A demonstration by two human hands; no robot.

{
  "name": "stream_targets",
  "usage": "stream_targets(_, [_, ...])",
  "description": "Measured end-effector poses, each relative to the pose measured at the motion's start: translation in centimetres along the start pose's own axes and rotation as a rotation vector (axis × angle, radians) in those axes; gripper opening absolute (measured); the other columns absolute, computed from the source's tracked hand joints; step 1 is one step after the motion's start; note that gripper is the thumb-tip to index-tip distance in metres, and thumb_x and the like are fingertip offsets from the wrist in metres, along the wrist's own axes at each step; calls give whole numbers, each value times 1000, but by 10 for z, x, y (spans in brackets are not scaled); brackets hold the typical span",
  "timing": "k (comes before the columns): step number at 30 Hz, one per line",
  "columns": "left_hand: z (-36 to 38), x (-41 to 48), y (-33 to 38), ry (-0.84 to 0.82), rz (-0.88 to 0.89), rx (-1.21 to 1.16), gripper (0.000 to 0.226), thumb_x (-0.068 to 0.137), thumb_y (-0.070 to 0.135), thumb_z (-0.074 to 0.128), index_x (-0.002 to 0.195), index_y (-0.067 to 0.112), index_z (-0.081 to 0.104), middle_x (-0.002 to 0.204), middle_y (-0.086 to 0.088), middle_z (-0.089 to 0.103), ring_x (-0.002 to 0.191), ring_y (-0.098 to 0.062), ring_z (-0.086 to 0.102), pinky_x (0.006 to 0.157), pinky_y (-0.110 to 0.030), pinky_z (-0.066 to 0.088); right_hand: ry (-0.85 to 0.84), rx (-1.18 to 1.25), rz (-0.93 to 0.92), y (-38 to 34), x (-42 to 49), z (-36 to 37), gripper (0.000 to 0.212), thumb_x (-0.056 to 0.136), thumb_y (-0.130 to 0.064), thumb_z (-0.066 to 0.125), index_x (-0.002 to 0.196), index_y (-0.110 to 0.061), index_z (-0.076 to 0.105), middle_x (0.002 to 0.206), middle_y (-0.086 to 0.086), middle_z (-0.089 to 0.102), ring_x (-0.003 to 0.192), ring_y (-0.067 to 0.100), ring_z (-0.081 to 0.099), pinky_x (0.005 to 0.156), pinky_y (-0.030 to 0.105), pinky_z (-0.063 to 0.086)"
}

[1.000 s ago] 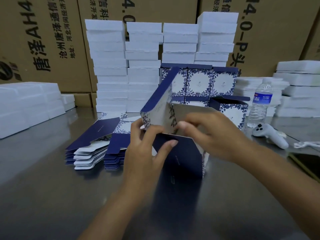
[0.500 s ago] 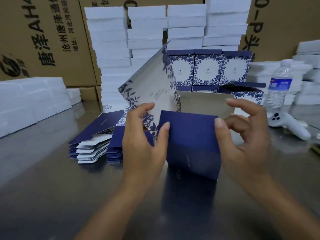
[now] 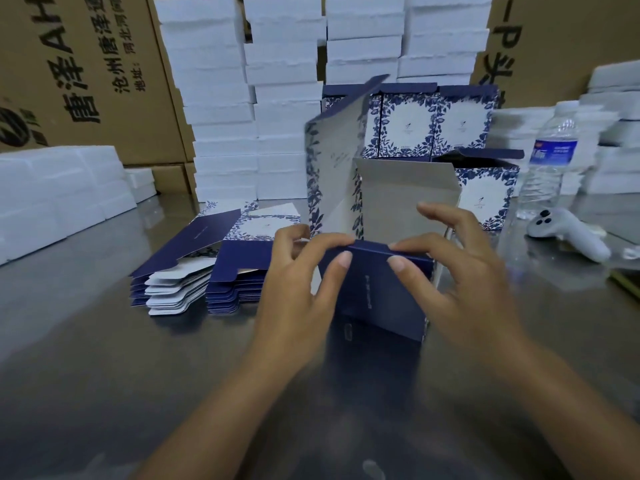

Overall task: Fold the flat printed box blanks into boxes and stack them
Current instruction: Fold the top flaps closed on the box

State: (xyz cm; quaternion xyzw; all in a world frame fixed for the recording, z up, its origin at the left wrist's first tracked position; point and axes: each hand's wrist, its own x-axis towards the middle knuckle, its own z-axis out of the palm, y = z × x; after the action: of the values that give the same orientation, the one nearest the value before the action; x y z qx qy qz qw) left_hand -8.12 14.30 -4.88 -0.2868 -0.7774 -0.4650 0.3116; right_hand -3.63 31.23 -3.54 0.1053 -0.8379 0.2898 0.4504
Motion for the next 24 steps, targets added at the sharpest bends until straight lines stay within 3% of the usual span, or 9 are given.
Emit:
stream_targets(3, [-2,2,6,19,4,-43,11,87,35,54,84,45,55,98,14,41,97,15,40,80,2,28,57,16,-84,-6,-4,4,29,85,-39,56,84,-15,72,112,-1,53,108,27,54,89,36,40])
stream_targets(7, [1,-1,12,-29,32,-76,8,87,31,58,81,36,58,94,16,37,93,3,37,81,-2,29,176,16,-145,-16,-9,12,24,86,-33,59,79,-14,72,95,-6,54,95,14,52,84,46,42])
stream_targets(10, [3,-2,14,-34,31,-112,9,86,30,57,80,35,58,93,14,35,94,9,36,81,-1,28,207,-38,-175,-16,-11,13,22,85,-31,60,77,-14,72,85,-3,59,88,13,50,83,50,41])
stream_targets(16, [5,-2,14,-22,42,-136,12,86,27,57,77,34,56,93,12,34,94,18,33,82,0,27,229,-104,-189,-18,-10,14,23,85,-28,59,69,-13,67,71,-2,62,81,15,49,88,44,34])
stream_targets(20, [4,-2,14,-23,27,-134,13,86,27,57,77,35,55,92,14,34,94,15,34,82,-1,28,246,-130,-216,-13,-10,11,25,85,-30,61,69,-13,69,71,-3,61,80,14,50,95,48,32])
stream_targets(24, [0,1,13,-14,-31,-141,17,87,27,56,74,39,53,93,9,37,89,7,36,79,-1,28,278,-167,-204,-6,-10,7,28,88,-29,58,67,-13,65,71,-1,61,81,19,57,103,43,24])
